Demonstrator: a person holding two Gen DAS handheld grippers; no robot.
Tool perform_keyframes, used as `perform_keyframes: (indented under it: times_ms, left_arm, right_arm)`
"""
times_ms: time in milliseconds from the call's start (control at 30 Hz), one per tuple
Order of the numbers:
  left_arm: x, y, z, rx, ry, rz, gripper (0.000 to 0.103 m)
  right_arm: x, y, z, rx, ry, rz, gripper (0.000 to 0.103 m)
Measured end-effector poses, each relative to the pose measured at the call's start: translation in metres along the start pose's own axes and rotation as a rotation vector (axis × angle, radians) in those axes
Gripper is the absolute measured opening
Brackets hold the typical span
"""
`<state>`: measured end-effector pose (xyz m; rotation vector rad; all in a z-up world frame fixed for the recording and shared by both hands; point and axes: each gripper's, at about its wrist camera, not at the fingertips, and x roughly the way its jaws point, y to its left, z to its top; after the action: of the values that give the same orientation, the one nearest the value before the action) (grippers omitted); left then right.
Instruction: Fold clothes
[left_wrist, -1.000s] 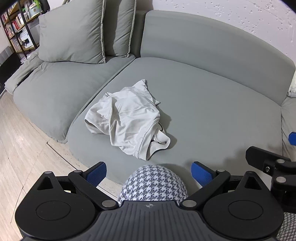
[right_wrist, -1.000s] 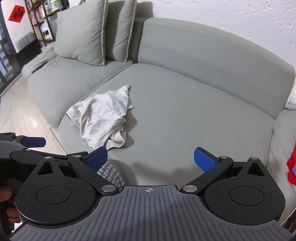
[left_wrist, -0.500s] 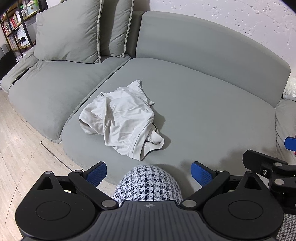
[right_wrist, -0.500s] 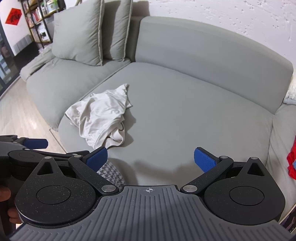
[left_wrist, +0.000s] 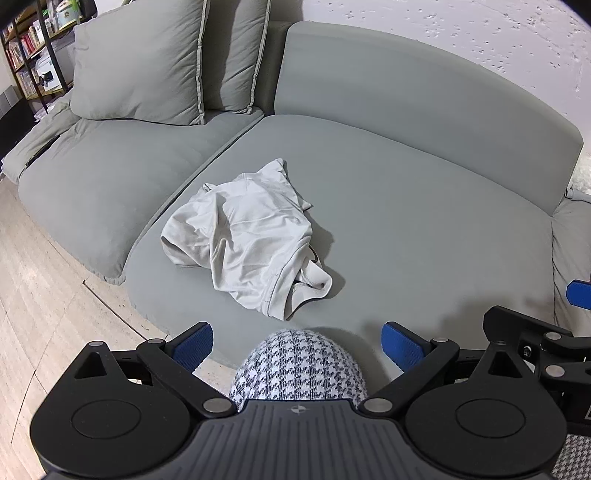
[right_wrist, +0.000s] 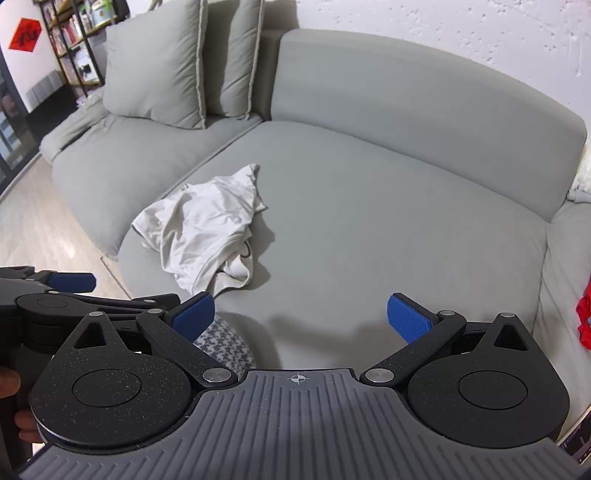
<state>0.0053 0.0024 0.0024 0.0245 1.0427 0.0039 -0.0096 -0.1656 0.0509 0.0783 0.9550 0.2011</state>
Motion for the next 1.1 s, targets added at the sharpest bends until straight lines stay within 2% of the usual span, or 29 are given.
perform_keyframes:
  times_ms: [1100]
  left_arm:
    - [-0.0004,-0.0004,-0.0059,0.002,-0.008,0.011,0.098]
  right_arm:
    - [0.0048,-0.0028,-0.0015,0.021,0.009,0.010,0.103]
